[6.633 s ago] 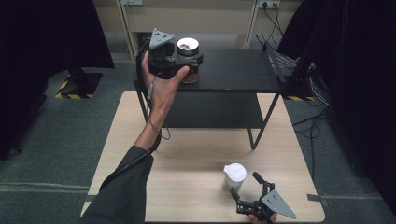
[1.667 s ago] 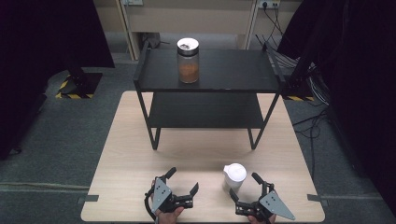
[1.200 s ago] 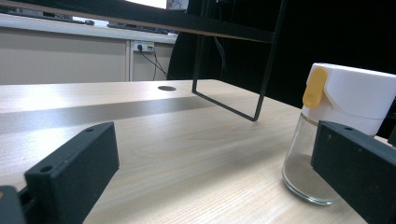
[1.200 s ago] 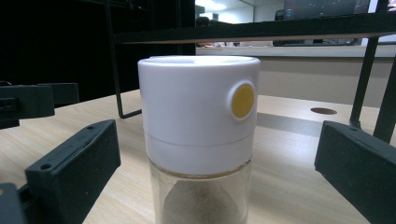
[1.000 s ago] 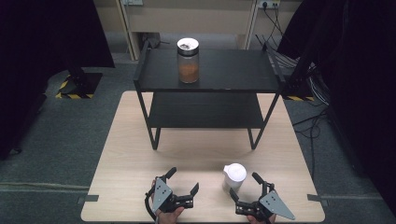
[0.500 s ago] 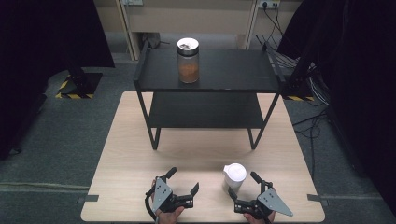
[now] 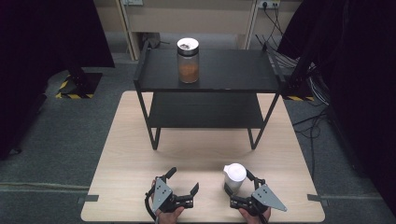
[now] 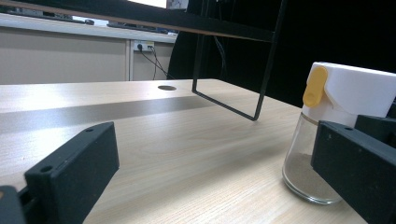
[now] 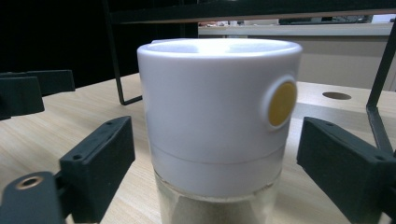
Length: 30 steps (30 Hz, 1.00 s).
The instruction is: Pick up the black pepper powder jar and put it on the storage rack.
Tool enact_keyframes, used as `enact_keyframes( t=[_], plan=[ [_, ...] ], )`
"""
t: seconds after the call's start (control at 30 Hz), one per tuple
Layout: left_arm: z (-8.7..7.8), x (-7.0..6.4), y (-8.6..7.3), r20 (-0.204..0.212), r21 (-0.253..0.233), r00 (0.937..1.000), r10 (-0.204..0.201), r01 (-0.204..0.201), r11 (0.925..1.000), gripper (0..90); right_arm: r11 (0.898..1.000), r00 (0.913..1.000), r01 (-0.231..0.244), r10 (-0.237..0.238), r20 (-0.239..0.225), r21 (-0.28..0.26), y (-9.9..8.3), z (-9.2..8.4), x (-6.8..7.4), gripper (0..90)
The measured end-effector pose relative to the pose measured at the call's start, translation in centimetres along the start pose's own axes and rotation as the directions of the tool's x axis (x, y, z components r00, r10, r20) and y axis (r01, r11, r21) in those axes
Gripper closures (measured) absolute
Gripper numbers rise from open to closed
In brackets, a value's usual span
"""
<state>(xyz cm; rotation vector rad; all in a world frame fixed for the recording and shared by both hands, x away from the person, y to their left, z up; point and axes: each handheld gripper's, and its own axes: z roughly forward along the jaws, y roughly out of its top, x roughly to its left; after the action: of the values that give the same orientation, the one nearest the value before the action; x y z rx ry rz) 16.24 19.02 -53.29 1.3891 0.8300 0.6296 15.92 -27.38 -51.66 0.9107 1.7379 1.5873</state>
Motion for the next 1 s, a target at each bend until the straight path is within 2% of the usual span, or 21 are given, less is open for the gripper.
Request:
enact_keyframes(
  t=[0.27, 0.4, 0.63, 0.83, 1.0],
  plan=[
    [0.0, 0.0, 0.0, -0.001, 0.000, 1.0000, -0.001, 0.001, 1.0000, 0.1, 1.000, 0.9999, 0.016, -0.016, -0.003, 0.026, 0.5, 0.6, 0.3, 24.2],
    [0.0, 0.0, 0.0, -0.001, 0.000, 1.0000, 0.000, 0.000, 1.0000, 0.1, 1.000, 0.9999, 0.010, -0.010, 0.004, 0.028, 0.5, 0.6, 0.2, 29.3],
    [0.0, 0.0, 0.0, -0.001, 0.000, 1.0000, 0.000, 0.000, 1.0000, 0.1, 0.999, 0.9995, 0.023, -0.024, 0.019, 0.044, 0.9, 0.9, 0.6, 30.5],
    [0.0, 0.0, 0.0, -0.002, 0.001, 1.0000, 0.001, -0.001, 1.0000, 0.1, 0.999, 0.9997, 0.013, -0.014, 0.021, 0.047, 1.0, 0.7, 0.7, 30.6],
    [0.0, 0.0, 0.0, -0.001, 0.001, 1.0000, 0.001, -0.001, 1.0000, 0.1, 0.999, 1.0000, -0.003, 0.003, 0.005, 0.044, 1.5, 0.7, 0.4, 30.6]
  ],
)
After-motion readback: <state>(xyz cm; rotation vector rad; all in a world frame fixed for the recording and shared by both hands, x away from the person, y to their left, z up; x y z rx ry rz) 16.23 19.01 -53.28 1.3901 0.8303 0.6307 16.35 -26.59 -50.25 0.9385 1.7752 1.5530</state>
